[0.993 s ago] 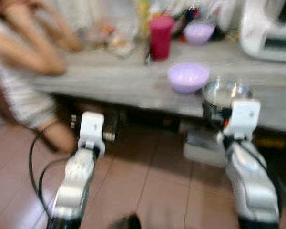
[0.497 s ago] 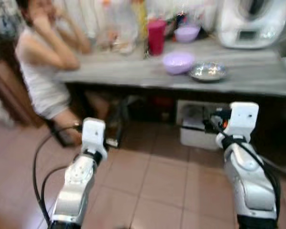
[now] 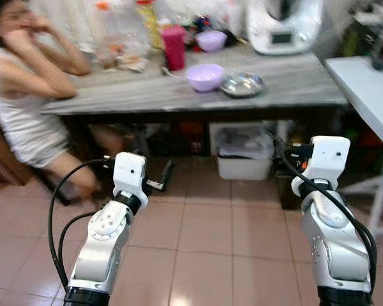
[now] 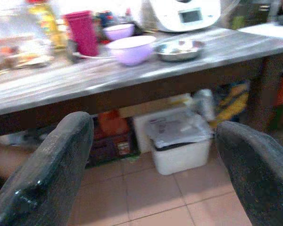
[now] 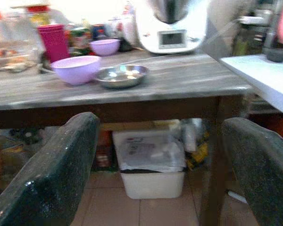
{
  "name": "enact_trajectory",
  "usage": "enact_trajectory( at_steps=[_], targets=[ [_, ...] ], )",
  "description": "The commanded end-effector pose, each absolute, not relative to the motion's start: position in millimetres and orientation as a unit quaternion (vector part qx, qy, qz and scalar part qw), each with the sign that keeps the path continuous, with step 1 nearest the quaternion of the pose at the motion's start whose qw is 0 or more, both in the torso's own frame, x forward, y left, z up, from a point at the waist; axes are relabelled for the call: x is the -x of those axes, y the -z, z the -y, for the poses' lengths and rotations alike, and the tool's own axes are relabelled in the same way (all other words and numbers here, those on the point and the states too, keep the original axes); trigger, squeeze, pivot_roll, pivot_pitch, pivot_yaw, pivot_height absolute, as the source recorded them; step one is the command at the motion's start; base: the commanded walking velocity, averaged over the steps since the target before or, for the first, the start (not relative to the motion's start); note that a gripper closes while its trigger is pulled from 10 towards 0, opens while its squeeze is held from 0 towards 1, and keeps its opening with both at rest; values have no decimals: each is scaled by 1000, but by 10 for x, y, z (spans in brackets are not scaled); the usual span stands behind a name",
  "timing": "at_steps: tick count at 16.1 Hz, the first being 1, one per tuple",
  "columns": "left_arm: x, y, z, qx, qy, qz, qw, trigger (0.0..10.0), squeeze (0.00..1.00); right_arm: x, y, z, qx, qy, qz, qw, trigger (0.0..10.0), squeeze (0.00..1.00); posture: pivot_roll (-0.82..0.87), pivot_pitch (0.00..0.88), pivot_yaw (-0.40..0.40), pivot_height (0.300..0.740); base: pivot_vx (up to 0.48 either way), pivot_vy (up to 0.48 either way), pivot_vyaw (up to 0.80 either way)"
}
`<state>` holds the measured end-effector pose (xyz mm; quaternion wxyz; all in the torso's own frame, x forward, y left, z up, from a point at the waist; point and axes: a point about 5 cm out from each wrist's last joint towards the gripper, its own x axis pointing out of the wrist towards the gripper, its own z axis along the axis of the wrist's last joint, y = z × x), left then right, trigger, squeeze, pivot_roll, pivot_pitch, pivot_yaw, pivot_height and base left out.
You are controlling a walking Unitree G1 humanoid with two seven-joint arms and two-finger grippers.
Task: Setting the table
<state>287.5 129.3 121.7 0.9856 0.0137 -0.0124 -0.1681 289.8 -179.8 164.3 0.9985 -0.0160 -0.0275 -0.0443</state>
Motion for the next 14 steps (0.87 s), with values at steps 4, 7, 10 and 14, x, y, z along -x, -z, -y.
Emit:
enact_trajectory(
  at_steps=[4, 7, 10, 14],
  targets=[
    [-2864, -1258, -1339, -15, 169, 17, 985, 10000, 0, -2905, -1646, 1763, 14, 38, 29, 999, 10000, 0, -234, 38, 118, 740, 0, -451, -430],
    [-2864, -1263, -1339, -14, 170, 18, 985, 10000, 0, -2903, -1640, 1761, 12, 36, 27, 999, 10000, 0, -235, 42, 116, 740, 0, -480, -515],
    [-2858, -1272, -1334, -14, 172, 18, 985, 10000, 0, -2899, -1644, 1752, 13, 33, 28, 999, 10000, 0, -234, 46, 117, 740, 0, -480, -548],
    [-2861, -1290, -1334, -11, 171, 18, 985, 10000, 0, -2891, -1629, 1733, 13, 26, 25, 999, 10000, 0, -232, 51, 112, 740, 0, -480, 0]
  ],
)
